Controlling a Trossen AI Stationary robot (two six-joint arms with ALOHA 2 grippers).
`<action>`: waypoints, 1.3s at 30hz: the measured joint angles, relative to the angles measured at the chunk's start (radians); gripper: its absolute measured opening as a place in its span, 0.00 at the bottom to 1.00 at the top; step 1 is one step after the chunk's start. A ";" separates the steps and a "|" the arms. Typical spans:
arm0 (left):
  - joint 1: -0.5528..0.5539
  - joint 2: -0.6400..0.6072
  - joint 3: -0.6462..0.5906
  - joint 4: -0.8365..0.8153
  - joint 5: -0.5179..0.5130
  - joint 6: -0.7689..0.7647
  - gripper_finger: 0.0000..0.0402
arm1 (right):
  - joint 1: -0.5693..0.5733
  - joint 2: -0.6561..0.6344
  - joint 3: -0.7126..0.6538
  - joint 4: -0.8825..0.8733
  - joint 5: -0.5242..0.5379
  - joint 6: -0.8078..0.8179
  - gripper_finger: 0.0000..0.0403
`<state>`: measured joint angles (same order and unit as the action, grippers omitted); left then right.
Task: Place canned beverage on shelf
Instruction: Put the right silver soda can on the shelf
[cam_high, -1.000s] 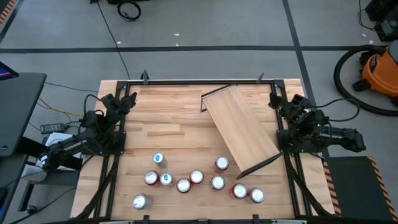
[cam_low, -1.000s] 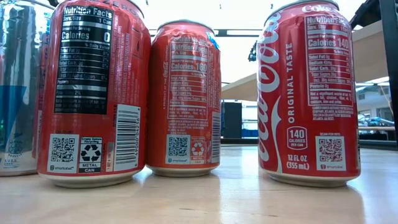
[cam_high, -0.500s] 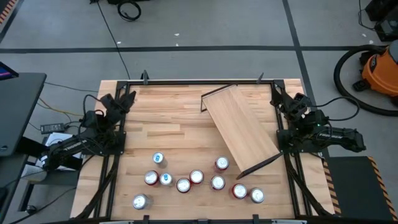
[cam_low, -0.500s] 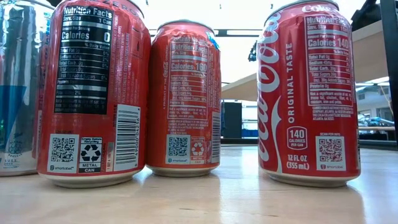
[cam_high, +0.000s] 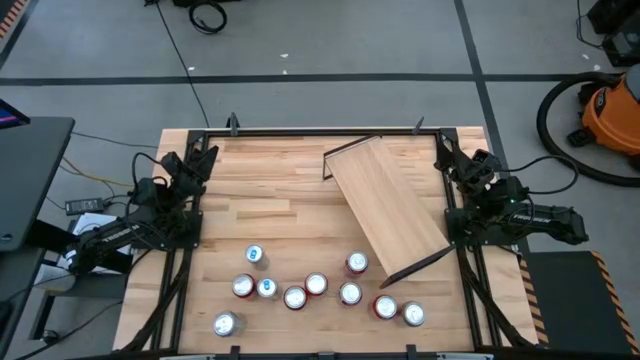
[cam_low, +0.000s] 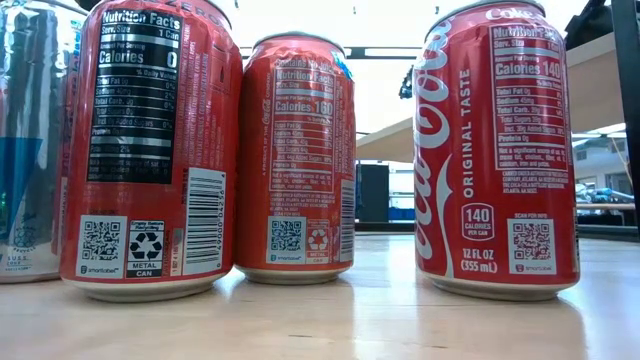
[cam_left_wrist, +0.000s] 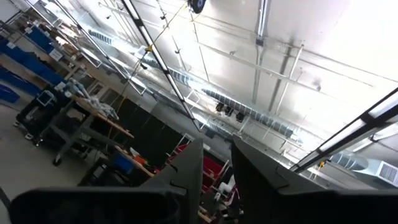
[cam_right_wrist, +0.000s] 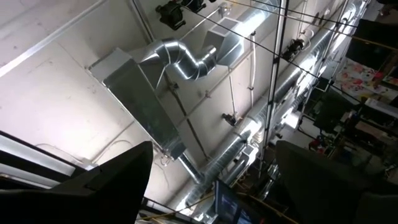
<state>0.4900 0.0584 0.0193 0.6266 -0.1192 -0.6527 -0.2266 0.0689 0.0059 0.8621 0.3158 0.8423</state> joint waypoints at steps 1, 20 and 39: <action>0.000 0.000 0.000 0.002 0.000 -0.027 0.23 | 0.000 0.000 0.000 0.000 0.000 0.013 0.86; 0.000 0.006 0.078 0.028 0.062 -0.434 0.23 | 0.003 0.245 0.333 -0.399 -0.162 -0.007 0.86; 0.000 0.311 0.584 -0.417 0.366 -0.250 0.23 | 0.049 0.604 0.664 -0.710 -0.314 -0.043 0.86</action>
<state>0.4896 0.3690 0.6036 0.2092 0.2465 -0.9024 -0.1772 0.6728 0.6699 0.1525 0.0013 0.7992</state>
